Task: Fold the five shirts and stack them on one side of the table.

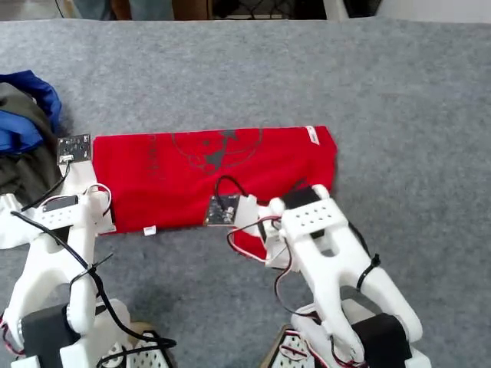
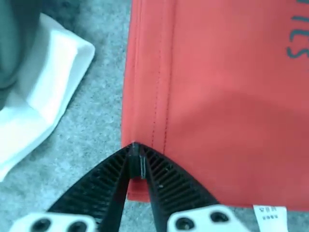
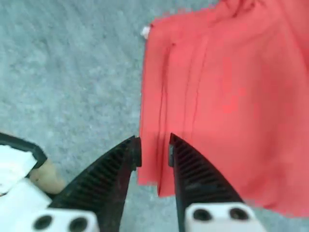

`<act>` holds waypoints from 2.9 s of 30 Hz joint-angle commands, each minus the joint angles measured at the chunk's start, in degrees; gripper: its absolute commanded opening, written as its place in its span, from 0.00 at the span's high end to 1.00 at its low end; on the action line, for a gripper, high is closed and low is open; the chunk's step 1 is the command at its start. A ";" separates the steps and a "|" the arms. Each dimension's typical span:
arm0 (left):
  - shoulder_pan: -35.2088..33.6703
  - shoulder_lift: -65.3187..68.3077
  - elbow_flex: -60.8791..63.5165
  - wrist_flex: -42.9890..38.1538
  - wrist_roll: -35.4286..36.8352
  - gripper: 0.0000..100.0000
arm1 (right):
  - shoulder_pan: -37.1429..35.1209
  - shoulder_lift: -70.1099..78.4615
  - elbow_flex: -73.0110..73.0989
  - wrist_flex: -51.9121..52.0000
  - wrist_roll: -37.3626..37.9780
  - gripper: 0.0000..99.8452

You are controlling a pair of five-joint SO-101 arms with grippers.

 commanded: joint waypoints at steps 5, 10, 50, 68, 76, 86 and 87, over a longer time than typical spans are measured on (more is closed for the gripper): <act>-0.48 -0.09 -2.33 -0.70 0.53 0.97 | -0.35 -1.54 2.33 -7.38 0.35 0.89; -0.40 0.00 -2.33 -0.62 0.53 0.97 | -0.35 -1.54 2.59 -9.58 0.35 0.89; -0.31 0.09 -2.33 -0.62 0.35 0.97 | -0.26 6.37 -4.18 -5.01 0.35 0.97; -0.31 0.09 -2.33 -0.62 0.26 0.97 | -0.18 6.73 -5.93 -2.73 0.35 0.90; -0.31 0.09 -2.33 -0.53 0.26 0.97 | -0.18 6.81 -5.93 -3.16 0.26 0.93; -0.31 0.09 -2.24 -0.53 0.26 0.97 | -0.26 6.81 -4.44 -4.66 0.35 0.97; -0.31 0.09 -2.24 -0.53 0.26 0.97 | -0.26 6.81 -3.47 -5.63 0.35 0.97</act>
